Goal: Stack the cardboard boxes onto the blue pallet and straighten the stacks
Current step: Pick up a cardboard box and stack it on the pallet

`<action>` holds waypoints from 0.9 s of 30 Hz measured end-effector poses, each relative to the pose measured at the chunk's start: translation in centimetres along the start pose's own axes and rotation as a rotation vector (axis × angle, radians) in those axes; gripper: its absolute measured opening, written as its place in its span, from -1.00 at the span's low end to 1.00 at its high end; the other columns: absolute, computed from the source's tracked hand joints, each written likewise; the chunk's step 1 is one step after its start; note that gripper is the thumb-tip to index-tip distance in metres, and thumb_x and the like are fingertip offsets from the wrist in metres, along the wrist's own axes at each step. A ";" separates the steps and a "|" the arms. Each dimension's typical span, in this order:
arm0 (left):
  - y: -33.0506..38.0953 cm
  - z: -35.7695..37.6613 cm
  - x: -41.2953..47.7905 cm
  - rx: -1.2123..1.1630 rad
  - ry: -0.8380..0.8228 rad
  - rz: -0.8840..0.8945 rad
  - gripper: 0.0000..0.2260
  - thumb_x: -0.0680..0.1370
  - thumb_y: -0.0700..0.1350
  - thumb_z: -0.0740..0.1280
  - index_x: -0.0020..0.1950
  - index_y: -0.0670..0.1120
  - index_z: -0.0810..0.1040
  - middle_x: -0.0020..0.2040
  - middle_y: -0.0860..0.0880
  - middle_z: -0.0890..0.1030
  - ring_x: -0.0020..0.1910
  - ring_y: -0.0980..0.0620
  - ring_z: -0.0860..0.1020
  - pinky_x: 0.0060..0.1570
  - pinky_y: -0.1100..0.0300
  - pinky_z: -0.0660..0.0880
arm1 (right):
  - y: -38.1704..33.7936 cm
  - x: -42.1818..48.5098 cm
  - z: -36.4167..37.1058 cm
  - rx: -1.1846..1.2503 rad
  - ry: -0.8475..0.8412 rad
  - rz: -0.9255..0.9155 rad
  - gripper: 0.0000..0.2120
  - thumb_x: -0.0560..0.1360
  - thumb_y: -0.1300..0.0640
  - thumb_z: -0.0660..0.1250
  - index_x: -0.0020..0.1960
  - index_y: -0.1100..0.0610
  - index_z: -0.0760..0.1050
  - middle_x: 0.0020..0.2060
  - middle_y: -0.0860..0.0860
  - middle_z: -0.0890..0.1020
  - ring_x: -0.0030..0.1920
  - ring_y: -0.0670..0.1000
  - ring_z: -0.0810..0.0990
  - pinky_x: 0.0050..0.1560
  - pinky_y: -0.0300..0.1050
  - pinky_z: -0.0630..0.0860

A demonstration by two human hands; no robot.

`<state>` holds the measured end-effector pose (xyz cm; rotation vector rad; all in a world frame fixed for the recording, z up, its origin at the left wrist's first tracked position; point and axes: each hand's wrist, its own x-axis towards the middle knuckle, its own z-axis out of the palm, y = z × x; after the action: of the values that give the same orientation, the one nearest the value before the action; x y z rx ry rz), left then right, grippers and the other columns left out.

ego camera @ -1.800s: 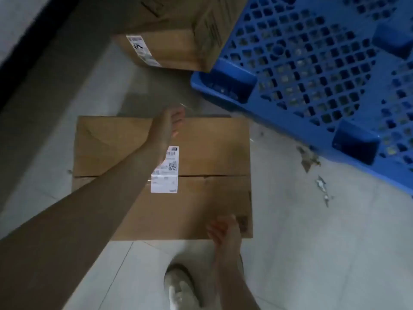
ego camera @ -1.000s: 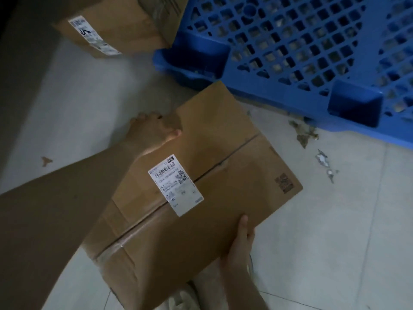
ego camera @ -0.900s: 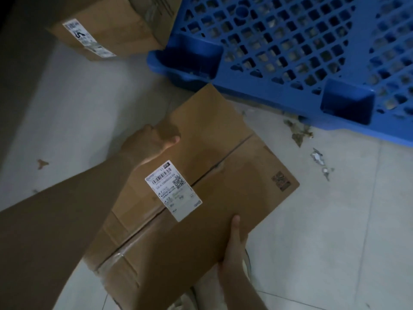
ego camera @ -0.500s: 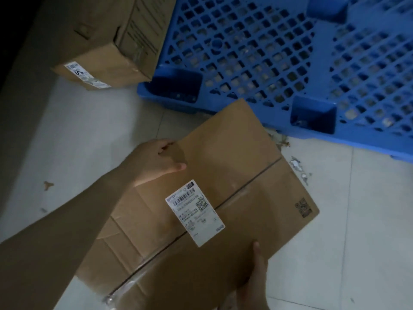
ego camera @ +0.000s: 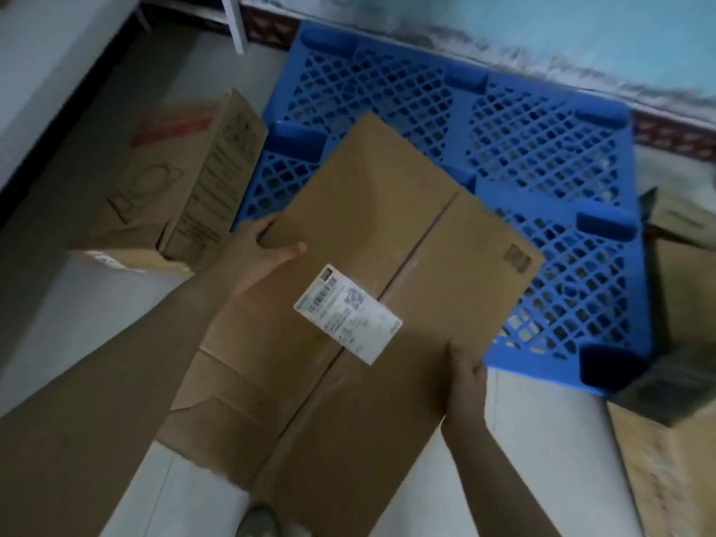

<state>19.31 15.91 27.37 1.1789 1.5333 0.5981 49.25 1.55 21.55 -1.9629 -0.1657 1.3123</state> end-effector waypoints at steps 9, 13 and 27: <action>4.2 0.4 16.5 0.194 0.066 -0.053 -0.11 0.28 0.18 0.54 0.50 0.08 0.18 0.39 -0.03 0.37 0.29 -0.04 0.43 0.28 -0.06 0.40 | -18.9 15.2 8.4 -0.194 0.049 -0.147 -0.35 0.48 -0.16 0.36 0.43 0.17 0.30 0.34 0.13 0.46 0.24 0.19 0.48 0.05 0.06 0.40; 3.1 2.5 23.2 0.101 0.109 -0.079 -0.13 0.33 0.09 0.54 0.52 0.03 0.16 0.44 -0.04 0.35 0.34 -0.04 0.39 0.24 0.06 0.37 | -22.7 21.2 11.3 -0.266 0.033 -0.156 -0.44 0.50 -0.09 0.37 0.37 0.19 0.35 0.32 0.13 0.48 0.25 0.19 0.49 0.15 0.09 0.44; -1.9 5.7 31.9 0.122 0.173 -0.143 -0.28 0.46 0.05 0.44 0.52 0.02 0.15 0.44 -0.03 0.35 0.33 0.01 0.39 0.23 0.12 0.34 | -22.2 30.0 13.7 -0.472 0.047 -0.271 -0.34 0.56 0.00 0.33 0.56 0.09 0.14 0.48 0.08 0.33 0.41 0.15 0.38 0.26 0.01 0.36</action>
<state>25.51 42.75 10.10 1.1195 1.8066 0.5280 58.13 38.89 11.12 -2.2560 -0.7494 1.1157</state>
